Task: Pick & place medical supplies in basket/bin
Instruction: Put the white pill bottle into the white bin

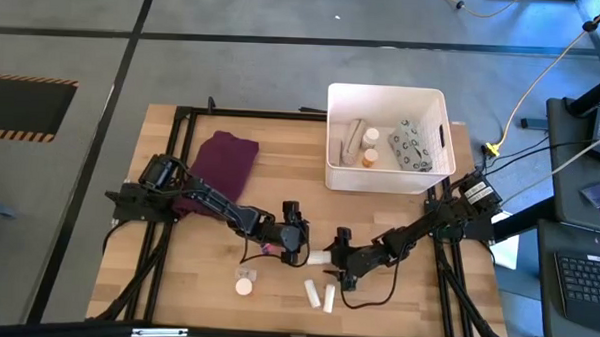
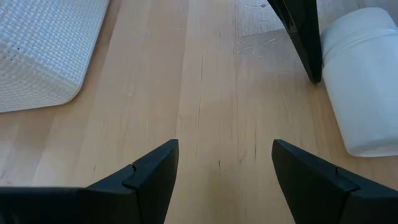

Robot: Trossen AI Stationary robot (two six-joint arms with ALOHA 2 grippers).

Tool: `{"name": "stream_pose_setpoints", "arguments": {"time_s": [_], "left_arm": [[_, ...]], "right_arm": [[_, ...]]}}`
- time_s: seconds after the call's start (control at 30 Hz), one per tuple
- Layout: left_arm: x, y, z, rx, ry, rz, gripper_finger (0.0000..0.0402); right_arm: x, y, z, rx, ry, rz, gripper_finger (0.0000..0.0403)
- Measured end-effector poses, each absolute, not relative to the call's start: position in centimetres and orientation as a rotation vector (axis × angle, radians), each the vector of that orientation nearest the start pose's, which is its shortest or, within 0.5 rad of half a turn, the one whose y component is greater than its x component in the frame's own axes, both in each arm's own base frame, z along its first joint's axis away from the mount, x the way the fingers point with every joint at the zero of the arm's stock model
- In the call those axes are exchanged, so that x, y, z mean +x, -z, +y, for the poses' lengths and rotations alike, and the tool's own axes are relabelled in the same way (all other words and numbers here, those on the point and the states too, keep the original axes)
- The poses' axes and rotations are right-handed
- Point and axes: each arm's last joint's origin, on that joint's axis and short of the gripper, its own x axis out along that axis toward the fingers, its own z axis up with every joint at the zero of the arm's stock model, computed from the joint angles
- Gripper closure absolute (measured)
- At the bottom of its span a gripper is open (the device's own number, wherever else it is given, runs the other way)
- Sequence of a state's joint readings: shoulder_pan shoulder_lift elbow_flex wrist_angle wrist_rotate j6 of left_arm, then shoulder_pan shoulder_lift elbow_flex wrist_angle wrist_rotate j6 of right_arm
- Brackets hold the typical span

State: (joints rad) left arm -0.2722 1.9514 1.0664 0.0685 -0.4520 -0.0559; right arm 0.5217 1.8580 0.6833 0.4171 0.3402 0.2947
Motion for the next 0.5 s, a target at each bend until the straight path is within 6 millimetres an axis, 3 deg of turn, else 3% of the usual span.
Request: {"name": "stream_pose_setpoints", "arguments": {"time_s": [0.5], "left_arm": [[37.32, -12.87, -9.1, 0.236, -0.191, 0.758, 0.0151]], "right_arm": [[27.64, -8.76, 14.75, -0.001, -0.047, 0.709, 0.0113]]}}
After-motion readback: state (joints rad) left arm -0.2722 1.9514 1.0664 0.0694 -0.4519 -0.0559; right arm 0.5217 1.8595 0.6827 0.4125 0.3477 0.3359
